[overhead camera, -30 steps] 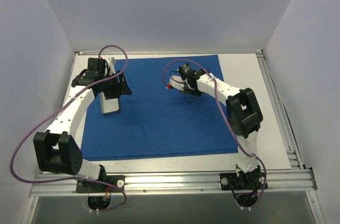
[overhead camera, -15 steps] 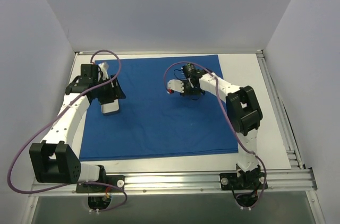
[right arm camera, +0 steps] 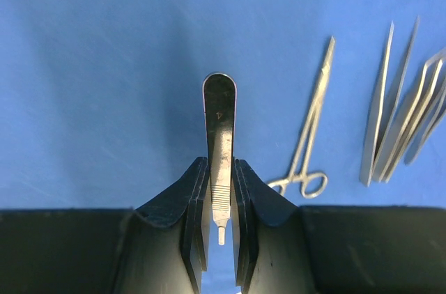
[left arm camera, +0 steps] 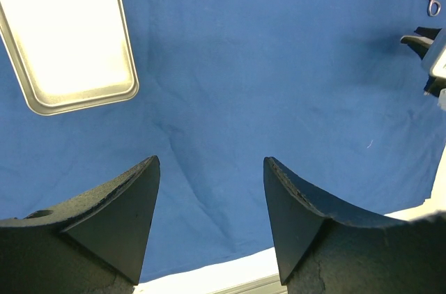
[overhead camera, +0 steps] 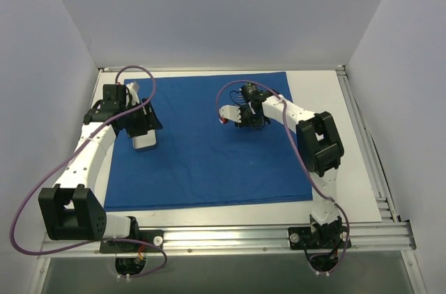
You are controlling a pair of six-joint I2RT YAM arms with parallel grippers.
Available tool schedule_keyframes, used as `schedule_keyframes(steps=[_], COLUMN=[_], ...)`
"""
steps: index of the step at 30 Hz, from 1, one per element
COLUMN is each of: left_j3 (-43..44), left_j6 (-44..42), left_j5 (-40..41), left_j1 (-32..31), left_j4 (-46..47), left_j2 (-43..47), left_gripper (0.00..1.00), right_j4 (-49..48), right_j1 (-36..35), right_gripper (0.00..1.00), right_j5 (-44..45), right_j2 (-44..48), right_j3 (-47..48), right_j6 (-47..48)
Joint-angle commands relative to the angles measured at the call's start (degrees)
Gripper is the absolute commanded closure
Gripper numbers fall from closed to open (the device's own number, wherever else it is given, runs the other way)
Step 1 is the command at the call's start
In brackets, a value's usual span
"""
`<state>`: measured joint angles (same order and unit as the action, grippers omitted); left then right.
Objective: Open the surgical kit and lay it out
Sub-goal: Place the medical item in the surgical kit.
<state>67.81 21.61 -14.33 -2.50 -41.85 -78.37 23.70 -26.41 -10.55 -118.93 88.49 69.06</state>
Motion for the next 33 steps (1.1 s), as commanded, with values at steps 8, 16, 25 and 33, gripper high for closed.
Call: schedule_keyframes(steps=[8,16,25,33], left_j3=[1.4,1.9,1.9,1.5], left_j6=[-1.0,-1.2,-1.3,-1.0], left_j5=[-1.1,-1.1,-1.1,-2.1], left_j1=[0.5,0.5,0.8,0.9], left_j4=[1.9,1.6,1.4,1.8], left_j2=[-0.6,-1.0,-1.2,-1.4], left_gripper=[0.3,0.3,0.3,0.3], right_j4=[2.3,1.1,-0.7,-1.2], right_j1=[-0.8,-0.6,-0.3,-0.3], right_gripper=[1.0,0.98,0.96,0.86], right_j5=[-1.8,-1.3,0.6,2.5], right_j2=[-1.0,-1.6,-2.4,-2.4], right_j3=[-0.2,-2.4,-2.5,-3.5], right_j6=[-1.7,-2.7,-2.7,-2.9])
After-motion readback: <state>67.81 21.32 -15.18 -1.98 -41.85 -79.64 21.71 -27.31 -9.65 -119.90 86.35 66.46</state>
